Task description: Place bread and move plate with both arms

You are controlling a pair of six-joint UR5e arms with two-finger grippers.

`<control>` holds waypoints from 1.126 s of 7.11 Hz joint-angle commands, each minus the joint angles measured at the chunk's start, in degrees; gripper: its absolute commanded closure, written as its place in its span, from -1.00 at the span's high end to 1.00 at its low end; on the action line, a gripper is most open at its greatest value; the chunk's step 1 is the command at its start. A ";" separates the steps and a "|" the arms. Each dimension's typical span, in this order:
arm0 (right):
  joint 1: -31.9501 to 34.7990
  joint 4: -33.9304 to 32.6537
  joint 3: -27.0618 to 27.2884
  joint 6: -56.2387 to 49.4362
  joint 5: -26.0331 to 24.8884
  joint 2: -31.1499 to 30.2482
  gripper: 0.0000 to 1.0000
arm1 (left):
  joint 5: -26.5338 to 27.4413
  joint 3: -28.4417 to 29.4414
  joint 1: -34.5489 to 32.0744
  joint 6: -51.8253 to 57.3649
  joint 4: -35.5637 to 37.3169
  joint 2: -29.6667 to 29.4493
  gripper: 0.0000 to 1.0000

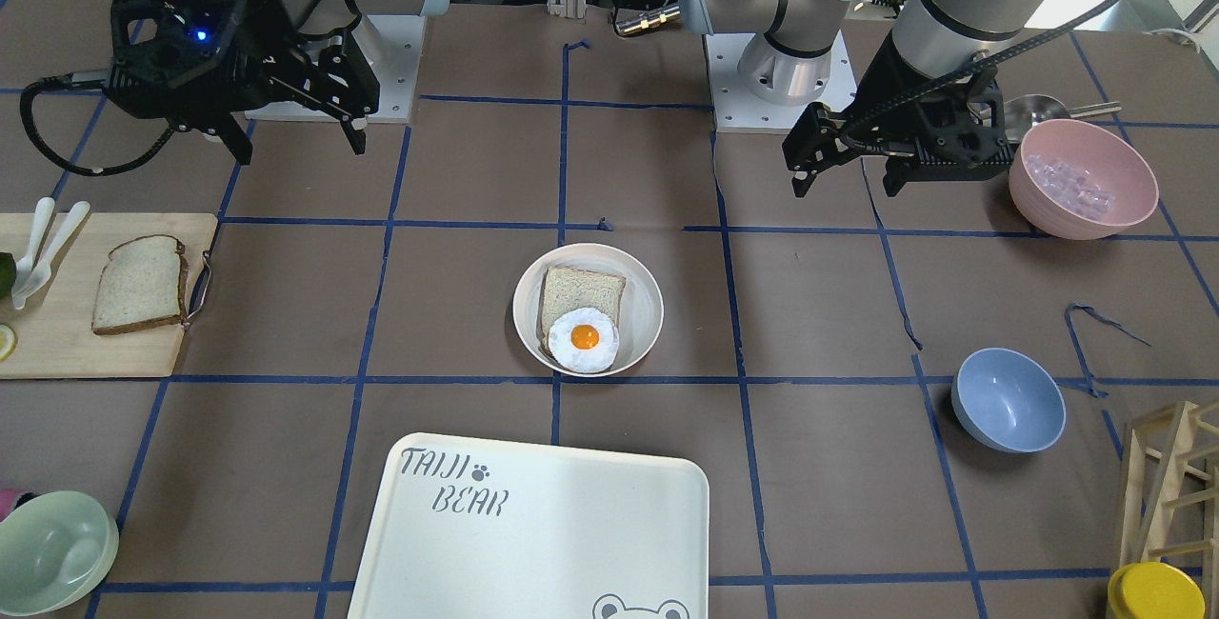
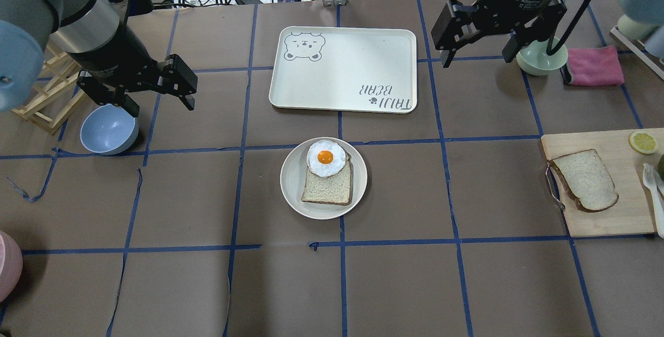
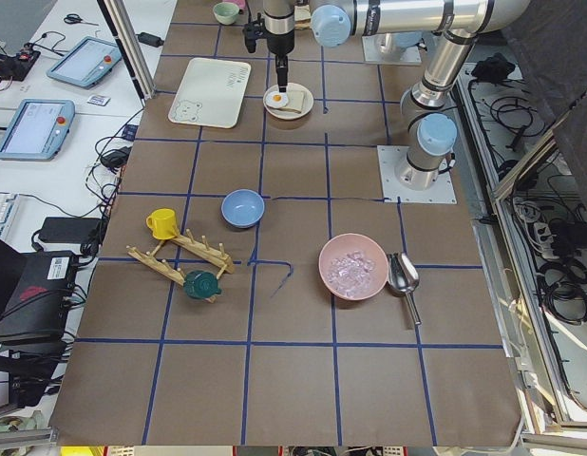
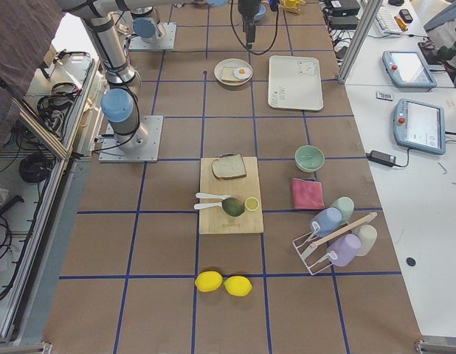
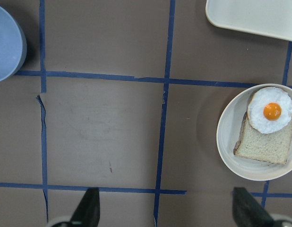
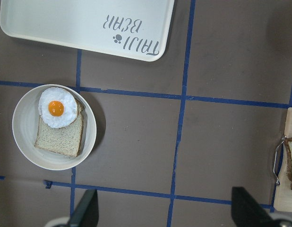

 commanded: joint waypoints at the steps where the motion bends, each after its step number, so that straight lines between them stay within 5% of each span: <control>1: -0.31 -0.03 0.36 0.30 -0.25 0.09 1.00 | 0.00 -0.14 0.00 0.00 -0.07 -0.23 1.00; 6: -0.05 -1.34 0.45 0.21 -0.25 0.00 1.00 | -0.09 -0.14 0.00 0.09 0.01 -0.23 1.00; 8: -0.31 -0.92 0.89 -0.40 -6.09 0.09 1.00 | 0.00 -0.31 0.00 0.00 -0.33 0.29 1.00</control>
